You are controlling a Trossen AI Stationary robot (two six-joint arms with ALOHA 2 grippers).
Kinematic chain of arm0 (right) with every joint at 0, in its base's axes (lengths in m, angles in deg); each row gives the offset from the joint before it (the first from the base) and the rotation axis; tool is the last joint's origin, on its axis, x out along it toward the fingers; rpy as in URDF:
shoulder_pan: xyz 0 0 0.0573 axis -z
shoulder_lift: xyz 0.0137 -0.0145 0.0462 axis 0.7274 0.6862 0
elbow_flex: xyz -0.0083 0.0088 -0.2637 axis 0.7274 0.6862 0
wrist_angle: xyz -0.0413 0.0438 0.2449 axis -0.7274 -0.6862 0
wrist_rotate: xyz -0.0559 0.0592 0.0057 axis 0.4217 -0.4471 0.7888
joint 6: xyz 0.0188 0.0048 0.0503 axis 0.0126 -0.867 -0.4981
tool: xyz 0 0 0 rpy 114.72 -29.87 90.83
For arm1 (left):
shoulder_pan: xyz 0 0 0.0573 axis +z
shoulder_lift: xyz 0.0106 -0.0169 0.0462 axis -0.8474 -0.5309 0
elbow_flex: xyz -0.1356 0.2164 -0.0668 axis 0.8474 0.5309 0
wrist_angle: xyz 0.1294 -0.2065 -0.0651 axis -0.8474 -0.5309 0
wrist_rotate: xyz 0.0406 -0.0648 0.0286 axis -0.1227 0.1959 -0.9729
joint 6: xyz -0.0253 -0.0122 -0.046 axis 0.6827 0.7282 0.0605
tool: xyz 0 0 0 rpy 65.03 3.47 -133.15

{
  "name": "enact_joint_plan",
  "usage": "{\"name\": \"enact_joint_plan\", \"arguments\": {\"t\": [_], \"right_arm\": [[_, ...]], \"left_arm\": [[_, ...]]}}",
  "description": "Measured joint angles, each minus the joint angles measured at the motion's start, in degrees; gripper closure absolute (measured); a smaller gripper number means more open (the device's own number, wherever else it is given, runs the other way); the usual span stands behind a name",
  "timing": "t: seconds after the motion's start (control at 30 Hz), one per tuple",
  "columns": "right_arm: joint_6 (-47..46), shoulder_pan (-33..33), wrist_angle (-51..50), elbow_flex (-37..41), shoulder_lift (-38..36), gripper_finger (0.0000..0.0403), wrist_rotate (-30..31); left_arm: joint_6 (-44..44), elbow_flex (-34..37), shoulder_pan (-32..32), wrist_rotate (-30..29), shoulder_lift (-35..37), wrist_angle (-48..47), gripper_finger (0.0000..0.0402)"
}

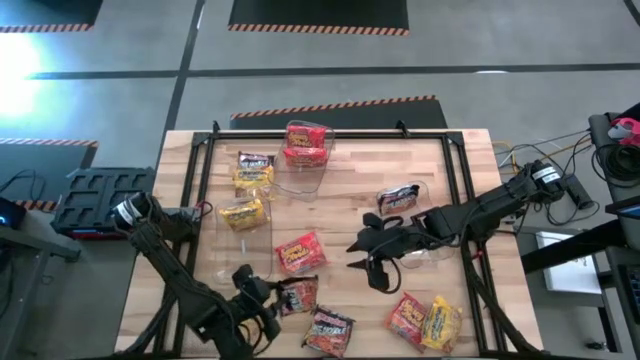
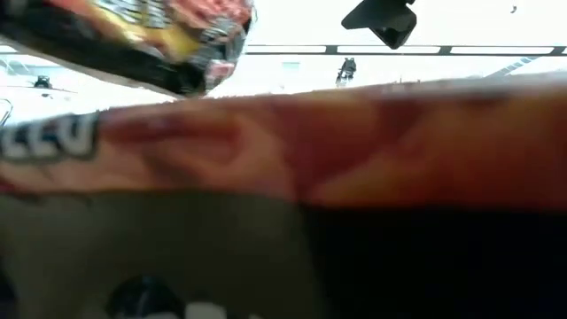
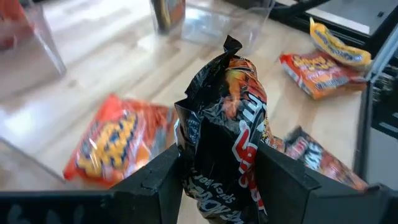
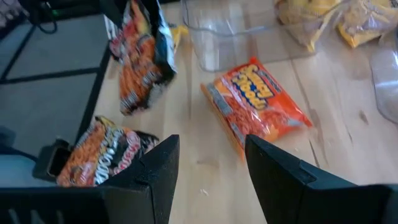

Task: Sort Maruchan noodles
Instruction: Put the bottom left black pack noodle into the bottom right transparent bin

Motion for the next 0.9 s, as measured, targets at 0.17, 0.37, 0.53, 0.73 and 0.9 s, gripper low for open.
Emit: {"name": "enact_joint_plan", "arguments": {"t": [0.17, 0.37, 0.53, 0.73, 0.9], "right_arm": [[-6.17, 0.39, 1.26, 0.00, 0.00, 0.0229, -0.04], [-13.08, 2.02, 1.23, 0.00, 0.00, 0.0223, -5.96], [-13.04, 3.90, 1.21, 0.00, 0.02, 0.0196, -9.68], [-5.72, 5.51, 0.86, 0.00, 0.02, 0.0164, -14.08], [1.63, 5.57, 0.90, 0.00, 0.02, 0.0149, -14.22]], "left_arm": [[-6.10, 0.08, 2.37, -2.86, 0.00, 1.31, 0.0243], [-14.32, 0.35, 5.85, -3.48, 0.02, 5.46, 0.0243], [-22.98, 0.65, 8.73, -0.13, 0.02, 11.63, 0.0243], [-30.46, 0.86, 11.26, 2.93, 0.02, 16.45, 0.0243], [-35.45, 1.14, 13.38, 6.61, -0.35, 21.03, 0.0243]]}}
